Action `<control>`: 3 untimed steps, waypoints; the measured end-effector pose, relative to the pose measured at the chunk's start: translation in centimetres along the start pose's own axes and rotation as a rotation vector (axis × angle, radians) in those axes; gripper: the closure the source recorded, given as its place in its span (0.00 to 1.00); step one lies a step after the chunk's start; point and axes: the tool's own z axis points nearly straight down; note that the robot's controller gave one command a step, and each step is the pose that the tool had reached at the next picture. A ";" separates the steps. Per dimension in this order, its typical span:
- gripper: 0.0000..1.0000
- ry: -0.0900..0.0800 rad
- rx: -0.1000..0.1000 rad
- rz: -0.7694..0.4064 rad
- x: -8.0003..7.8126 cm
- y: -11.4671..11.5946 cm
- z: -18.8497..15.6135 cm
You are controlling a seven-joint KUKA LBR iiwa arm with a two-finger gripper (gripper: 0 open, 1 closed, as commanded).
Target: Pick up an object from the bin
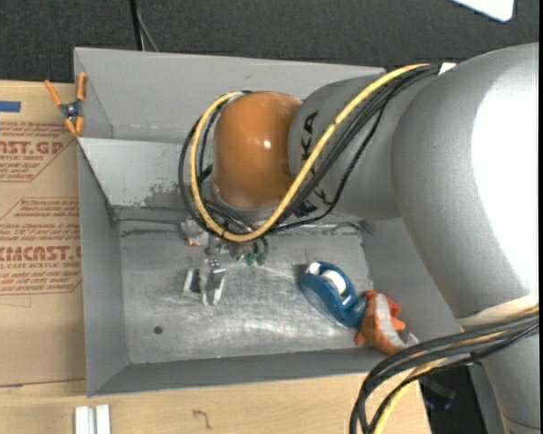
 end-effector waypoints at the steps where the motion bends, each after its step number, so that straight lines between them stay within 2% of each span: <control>1: 0.00 0.002 -0.001 -0.076 0.5 0.3 1.5; 2: 0.00 0.018 -0.002 -0.194 1.0 -0.7 -1.7; 3: 1.00 0.004 -0.004 -0.374 -1.4 1.2 4.7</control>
Offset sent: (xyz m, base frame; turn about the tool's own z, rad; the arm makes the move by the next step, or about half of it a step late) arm -0.0022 -0.0173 0.0572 -0.1562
